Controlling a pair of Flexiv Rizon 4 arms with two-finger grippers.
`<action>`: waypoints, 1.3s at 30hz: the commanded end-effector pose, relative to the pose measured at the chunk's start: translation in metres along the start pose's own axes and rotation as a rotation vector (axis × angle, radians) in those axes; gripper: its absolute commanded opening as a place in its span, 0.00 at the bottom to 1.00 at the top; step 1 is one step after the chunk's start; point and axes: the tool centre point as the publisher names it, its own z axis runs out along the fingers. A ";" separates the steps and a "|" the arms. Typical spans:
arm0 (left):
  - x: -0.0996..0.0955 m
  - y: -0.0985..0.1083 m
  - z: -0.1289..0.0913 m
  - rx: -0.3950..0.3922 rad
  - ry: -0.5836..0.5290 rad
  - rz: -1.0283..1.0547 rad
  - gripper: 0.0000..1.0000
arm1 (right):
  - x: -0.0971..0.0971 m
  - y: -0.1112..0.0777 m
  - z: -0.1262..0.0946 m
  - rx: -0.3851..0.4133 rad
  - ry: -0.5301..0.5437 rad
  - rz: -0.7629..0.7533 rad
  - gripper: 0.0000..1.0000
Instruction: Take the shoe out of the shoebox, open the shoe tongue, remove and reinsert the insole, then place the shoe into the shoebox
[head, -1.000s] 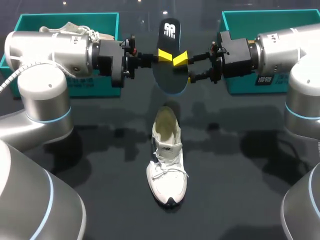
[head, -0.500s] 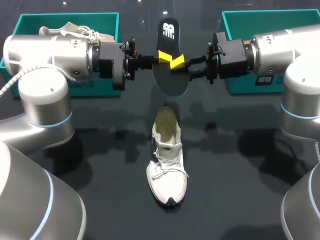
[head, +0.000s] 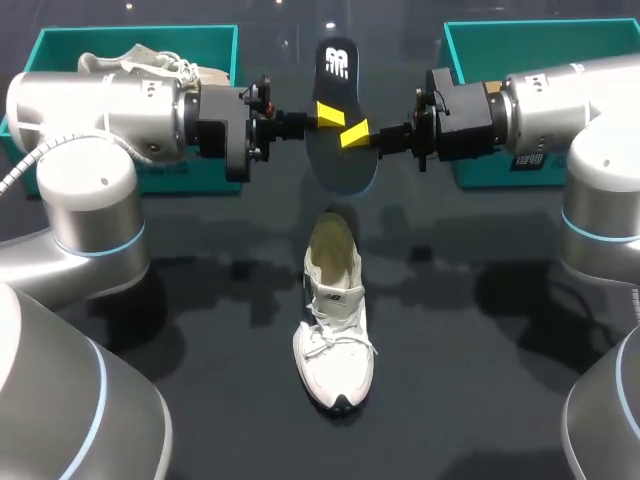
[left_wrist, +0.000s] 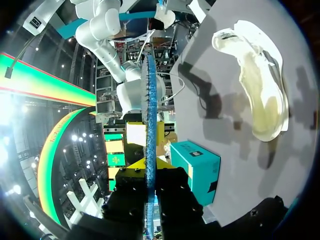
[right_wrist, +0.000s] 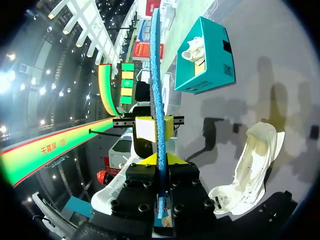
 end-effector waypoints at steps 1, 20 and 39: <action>0.001 -0.002 0.000 0.005 0.008 -0.008 0.00 | -0.001 0.001 0.002 -0.001 -0.001 0.000 0.00; 0.009 -0.010 -0.057 -0.022 0.272 -0.402 1.00 | -0.010 0.003 -0.013 -0.052 -0.019 -0.045 0.00; 0.029 -0.043 -0.061 -0.476 0.460 -1.092 1.00 | -0.033 0.011 -0.029 -0.107 -0.071 -0.149 0.00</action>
